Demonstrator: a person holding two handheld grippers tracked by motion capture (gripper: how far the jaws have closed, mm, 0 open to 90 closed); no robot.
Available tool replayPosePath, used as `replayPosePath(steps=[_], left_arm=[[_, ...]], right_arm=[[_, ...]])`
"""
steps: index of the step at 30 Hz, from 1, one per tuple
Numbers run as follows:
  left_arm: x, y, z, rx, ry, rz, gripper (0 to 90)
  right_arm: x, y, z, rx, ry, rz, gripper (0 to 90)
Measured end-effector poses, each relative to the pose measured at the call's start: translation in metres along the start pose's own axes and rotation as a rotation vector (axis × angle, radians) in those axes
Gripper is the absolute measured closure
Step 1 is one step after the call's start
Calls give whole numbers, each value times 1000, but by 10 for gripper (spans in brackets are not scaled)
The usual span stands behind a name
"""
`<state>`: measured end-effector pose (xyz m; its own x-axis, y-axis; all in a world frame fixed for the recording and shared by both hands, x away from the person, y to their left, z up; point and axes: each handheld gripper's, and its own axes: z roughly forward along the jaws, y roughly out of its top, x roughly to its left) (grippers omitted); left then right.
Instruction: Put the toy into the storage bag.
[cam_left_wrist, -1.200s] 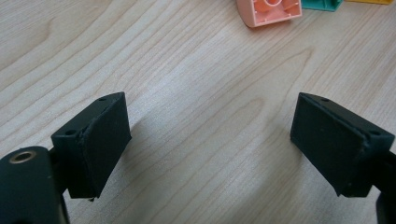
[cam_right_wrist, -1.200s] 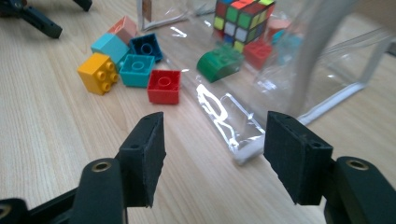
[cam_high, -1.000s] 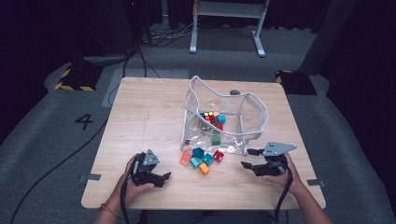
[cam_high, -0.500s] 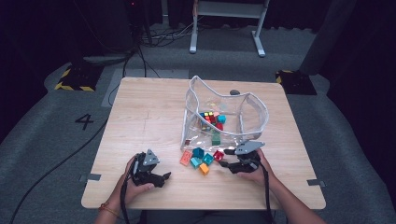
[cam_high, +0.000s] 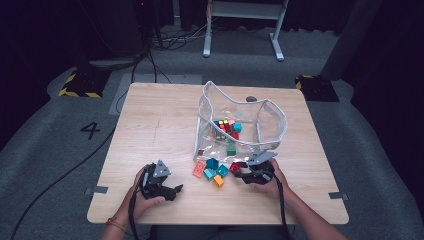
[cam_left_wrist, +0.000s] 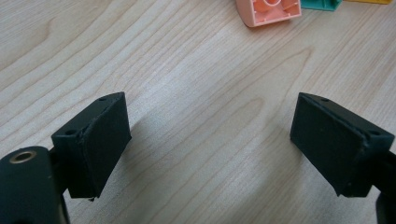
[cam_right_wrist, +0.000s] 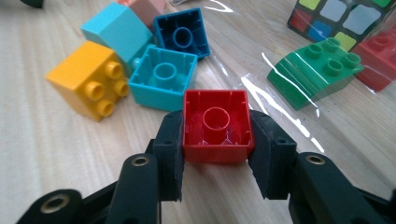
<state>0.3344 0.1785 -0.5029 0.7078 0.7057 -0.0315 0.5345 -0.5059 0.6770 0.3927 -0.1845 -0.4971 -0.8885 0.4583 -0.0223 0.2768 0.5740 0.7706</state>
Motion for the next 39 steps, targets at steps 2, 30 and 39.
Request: replayPosePath(steps=[2,30,39], left_arm=[[0,0,0,0,-1,-1,123],[0,-1,-1,-1,-1,8,123],[0,-1,-1,-1,-1,8,123]], right_arm=[[1,-1,-4,16,-7,1,591],[-37,-41,-95,-36,-127,77,591],[-69,-40,-122,-66,-207,119,591]])
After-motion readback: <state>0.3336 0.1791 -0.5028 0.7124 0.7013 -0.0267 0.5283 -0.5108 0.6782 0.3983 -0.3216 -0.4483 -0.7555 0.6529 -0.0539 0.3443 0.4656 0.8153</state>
